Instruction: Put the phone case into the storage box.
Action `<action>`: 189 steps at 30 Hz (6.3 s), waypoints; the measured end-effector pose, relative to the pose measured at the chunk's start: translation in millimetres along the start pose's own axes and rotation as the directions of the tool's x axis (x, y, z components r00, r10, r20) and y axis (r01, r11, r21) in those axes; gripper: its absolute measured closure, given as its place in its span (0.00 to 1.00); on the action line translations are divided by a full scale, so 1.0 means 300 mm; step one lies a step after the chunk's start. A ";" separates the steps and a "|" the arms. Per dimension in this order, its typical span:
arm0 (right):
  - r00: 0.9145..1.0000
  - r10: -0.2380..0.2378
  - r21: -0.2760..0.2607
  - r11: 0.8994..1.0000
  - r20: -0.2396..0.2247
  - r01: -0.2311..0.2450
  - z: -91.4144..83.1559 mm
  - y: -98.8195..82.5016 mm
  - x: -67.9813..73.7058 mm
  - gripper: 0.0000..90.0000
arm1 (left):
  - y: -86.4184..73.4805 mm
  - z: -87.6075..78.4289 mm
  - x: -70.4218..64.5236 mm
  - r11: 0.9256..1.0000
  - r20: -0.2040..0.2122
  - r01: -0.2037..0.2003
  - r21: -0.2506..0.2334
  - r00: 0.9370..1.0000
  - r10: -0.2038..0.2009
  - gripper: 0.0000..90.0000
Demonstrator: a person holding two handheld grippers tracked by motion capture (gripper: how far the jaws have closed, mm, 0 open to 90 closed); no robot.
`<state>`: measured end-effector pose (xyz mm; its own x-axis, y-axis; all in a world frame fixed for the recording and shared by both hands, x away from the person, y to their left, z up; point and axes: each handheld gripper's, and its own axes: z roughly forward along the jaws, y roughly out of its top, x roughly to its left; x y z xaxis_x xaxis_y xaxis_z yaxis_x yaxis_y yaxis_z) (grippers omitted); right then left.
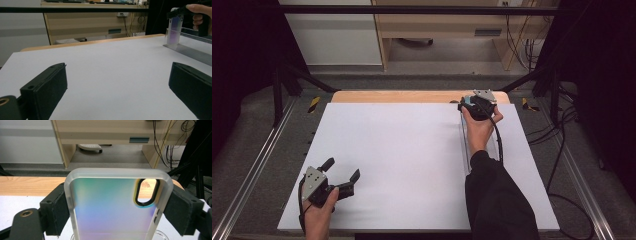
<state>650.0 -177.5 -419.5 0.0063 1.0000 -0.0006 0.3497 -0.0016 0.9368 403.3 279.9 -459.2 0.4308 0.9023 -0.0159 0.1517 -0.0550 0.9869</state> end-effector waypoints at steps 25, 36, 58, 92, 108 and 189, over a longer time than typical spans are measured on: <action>0.999 -0.030 0.016 0.999 -0.022 0.031 0.000 0.001 0.004 0.19 | -0.001 0.002 -0.003 1.000 0.000 -0.003 0.006 1.000 0.003 0.02; 0.999 -0.020 0.022 1.000 -0.030 0.021 0.001 0.002 0.000 0.18 | -0.001 0.002 -0.004 1.000 0.001 -0.004 0.009 1.000 0.004 0.02; 0.998 0.031 0.039 0.999 -0.048 -0.029 0.007 0.002 -0.019 0.15 | -0.001 0.004 -0.006 1.000 0.006 -0.007 0.016 1.000 0.007 0.02; 0.999 0.026 0.012 1.000 -0.046 -0.025 -0.010 0.015 -0.019 0.09 | 0.000 0.000 -0.005 1.000 0.004 -0.008 0.013 1.000 0.008 0.02; 0.999 0.006 -0.008 1.000 -0.052 -0.007 -0.041 0.022 -0.008 0.08 | 0.001 -0.002 -0.002 1.000 0.000 -0.007 0.011 1.000 0.007 0.02; 0.964 0.086 0.068 0.995 -0.251 -0.071 -0.297 0.073 0.006 0.06 | 0.002 0.002 -0.009 1.000 0.004 -0.016 0.015 1.000 0.016 0.02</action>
<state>574.3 -175.2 -367.7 -0.1990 0.9656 0.1674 0.4113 -0.0728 0.9086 402.8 277.4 -458.8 0.4371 0.8994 -0.0013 0.1581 -0.0755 0.9845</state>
